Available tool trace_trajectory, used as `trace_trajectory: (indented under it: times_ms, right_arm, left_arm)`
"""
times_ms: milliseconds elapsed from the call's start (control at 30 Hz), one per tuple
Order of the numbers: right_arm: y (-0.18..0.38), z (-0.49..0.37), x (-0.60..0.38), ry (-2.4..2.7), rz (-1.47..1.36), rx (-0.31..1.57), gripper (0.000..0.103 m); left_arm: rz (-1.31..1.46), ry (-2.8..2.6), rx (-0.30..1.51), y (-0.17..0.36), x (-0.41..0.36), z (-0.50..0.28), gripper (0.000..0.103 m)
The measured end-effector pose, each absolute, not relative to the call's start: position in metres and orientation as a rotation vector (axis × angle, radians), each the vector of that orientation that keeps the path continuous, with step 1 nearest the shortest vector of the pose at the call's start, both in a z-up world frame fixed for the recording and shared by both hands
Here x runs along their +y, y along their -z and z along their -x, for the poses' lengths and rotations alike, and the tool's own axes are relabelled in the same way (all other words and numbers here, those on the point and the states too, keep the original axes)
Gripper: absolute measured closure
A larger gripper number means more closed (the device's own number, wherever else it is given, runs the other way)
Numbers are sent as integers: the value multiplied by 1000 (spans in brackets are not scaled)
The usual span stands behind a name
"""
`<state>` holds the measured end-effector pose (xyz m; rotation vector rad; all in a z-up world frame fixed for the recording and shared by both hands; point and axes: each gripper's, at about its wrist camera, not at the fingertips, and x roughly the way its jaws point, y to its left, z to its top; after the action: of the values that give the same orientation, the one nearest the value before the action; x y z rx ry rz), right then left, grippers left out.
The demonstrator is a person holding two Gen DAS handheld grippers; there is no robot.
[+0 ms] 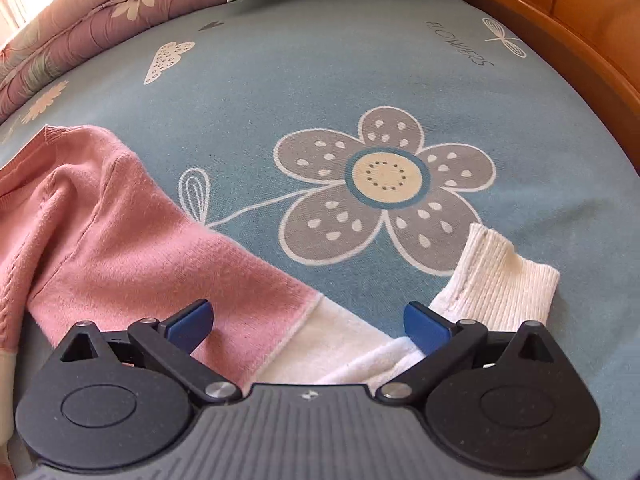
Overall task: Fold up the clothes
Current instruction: 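Lay the stretched sleeve down and open the right tool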
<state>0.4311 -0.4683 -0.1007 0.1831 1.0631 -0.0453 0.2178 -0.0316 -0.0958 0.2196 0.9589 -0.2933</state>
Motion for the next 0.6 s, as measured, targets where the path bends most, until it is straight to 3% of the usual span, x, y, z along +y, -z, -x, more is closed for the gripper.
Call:
trace_trajectory:
  times_ms: [433,600]
  right_arm:
    - [89,-324,-497,87,-71,1139,0]
    - [72,-318,-488,43,-123,1040,0]
  left_arm:
    - [-207,330,938,96,-40,-214,18]
    - [-204,315,925,90,-38,-210,19]
